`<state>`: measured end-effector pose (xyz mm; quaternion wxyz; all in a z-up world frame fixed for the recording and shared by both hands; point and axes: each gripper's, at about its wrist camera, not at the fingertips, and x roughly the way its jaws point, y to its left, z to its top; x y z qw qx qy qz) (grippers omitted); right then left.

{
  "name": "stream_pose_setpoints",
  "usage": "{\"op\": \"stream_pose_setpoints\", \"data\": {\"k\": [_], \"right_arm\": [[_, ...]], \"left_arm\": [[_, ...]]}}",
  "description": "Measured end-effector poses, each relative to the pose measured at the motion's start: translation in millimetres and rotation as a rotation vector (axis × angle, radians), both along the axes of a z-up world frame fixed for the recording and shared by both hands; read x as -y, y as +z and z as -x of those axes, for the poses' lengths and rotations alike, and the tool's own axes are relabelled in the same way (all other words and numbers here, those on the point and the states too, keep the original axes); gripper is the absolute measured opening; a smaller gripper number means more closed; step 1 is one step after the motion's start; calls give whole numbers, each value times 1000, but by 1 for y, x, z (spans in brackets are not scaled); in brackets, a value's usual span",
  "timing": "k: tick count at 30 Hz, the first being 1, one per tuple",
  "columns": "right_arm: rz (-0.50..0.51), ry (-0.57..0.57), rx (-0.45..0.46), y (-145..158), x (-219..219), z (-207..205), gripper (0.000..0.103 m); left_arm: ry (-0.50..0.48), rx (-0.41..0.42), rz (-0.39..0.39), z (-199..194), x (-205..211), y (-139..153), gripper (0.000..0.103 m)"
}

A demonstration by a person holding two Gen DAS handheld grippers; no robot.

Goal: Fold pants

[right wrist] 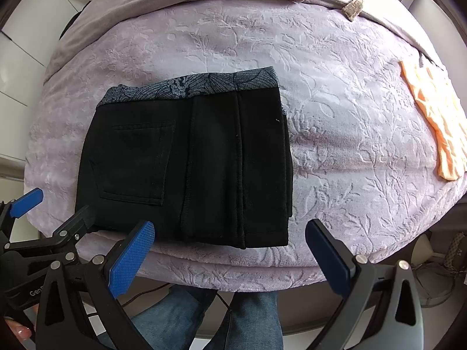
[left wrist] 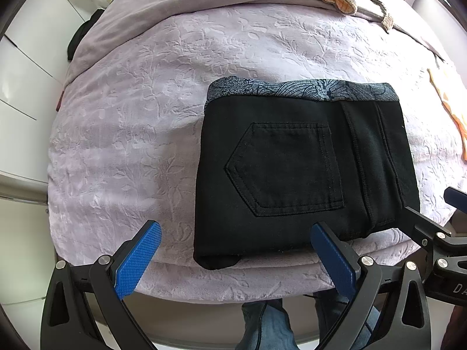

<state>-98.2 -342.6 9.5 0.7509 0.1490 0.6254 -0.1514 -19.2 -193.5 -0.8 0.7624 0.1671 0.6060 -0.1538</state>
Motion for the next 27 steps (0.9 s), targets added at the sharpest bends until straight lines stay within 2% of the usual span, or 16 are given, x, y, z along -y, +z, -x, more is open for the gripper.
{"op": "stream_pose_setpoints", "data": {"k": [27], "right_arm": [[-4,-9,2,-1,0,3,103]], "left_arm": [[-4,-1,-2,2,4,1,103]]}}
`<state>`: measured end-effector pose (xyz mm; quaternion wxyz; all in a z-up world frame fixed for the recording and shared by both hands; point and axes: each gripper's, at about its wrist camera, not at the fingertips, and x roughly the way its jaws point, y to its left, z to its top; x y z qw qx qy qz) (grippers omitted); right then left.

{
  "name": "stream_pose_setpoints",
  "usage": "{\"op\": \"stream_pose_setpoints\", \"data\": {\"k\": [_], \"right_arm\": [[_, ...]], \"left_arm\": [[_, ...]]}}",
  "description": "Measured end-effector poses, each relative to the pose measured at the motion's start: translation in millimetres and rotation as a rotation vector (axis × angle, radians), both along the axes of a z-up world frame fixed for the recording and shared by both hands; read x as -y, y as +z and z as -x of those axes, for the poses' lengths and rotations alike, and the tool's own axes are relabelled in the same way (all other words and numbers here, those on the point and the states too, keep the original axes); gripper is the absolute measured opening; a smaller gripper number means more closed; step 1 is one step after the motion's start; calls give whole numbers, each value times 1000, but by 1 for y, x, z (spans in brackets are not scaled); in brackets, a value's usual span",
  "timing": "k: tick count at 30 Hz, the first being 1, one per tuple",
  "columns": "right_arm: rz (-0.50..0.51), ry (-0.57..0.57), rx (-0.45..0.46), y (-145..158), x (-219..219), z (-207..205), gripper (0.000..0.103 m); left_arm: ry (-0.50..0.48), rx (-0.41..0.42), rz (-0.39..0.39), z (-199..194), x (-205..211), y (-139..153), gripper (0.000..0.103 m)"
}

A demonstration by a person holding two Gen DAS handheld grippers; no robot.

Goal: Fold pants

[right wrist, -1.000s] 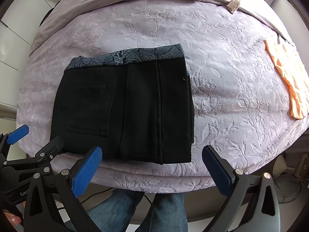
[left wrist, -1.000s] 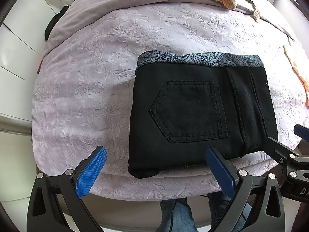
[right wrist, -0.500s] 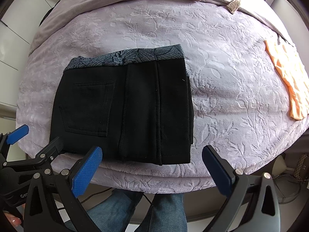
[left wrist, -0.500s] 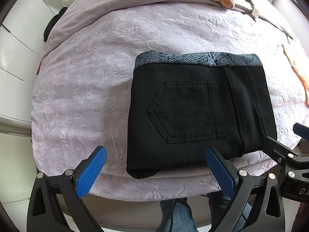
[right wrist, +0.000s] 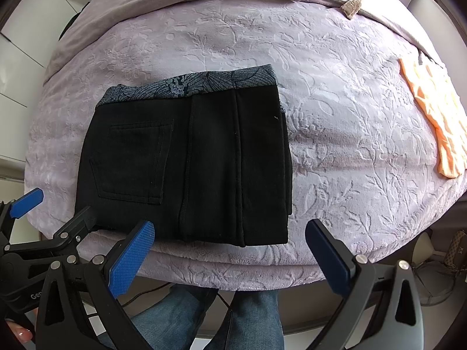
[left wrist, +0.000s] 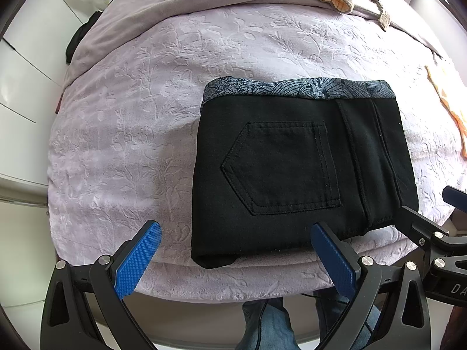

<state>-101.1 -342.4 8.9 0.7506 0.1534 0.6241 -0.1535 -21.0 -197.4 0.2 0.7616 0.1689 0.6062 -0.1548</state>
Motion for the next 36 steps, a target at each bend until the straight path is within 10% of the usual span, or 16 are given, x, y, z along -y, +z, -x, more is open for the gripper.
{"op": "stream_pose_setpoints", "data": {"k": [36], "right_arm": [[9,0,-7,-1,-4,2,103]], "left_arm": [[-17,5,-3,4,-2,1,103]]}}
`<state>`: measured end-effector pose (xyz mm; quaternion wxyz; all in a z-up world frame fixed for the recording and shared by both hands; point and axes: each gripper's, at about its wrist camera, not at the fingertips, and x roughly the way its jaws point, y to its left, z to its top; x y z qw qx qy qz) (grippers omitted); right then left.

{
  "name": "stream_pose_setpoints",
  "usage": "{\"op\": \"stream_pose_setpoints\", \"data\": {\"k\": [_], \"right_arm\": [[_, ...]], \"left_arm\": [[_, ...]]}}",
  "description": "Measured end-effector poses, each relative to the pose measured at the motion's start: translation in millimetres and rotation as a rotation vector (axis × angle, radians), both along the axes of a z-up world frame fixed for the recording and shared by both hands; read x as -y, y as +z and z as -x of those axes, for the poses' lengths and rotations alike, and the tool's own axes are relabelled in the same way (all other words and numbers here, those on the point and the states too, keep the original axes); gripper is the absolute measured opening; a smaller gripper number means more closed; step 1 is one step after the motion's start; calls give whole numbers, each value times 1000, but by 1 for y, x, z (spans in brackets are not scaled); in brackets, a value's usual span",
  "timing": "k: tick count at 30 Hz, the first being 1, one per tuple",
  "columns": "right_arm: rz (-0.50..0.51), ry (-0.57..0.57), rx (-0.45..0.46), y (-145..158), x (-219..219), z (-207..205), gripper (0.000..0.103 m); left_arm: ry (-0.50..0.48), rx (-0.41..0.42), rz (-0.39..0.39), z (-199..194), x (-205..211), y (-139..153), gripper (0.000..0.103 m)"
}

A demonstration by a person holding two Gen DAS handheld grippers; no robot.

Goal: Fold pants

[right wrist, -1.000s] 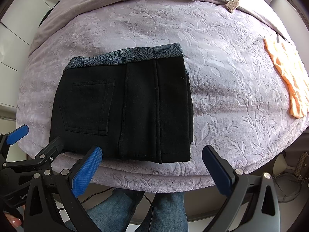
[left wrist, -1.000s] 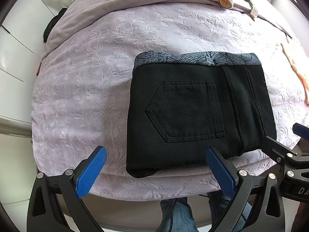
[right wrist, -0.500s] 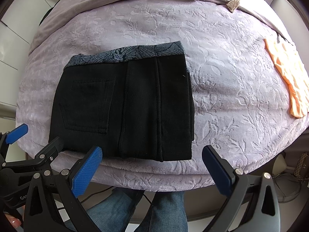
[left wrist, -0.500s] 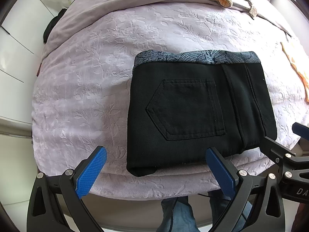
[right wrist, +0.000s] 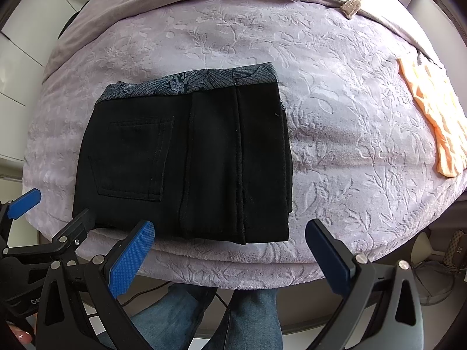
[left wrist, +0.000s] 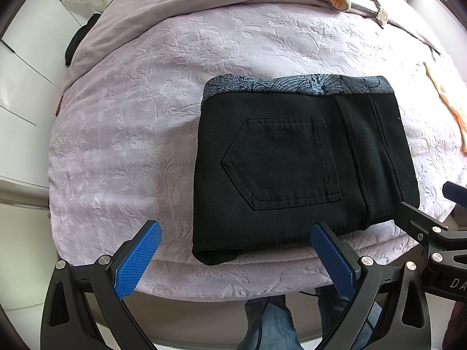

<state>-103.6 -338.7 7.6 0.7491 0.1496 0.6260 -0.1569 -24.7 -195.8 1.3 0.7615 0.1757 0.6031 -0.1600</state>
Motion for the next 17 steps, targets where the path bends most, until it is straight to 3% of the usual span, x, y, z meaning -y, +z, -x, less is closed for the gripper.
{"op": "stream_pose_setpoints", "data": {"k": [17], "right_arm": [[6,5,-5,-2,-3,-2,103]], "left_arm": [[-24,18,3,1,-6,0,103]]}}
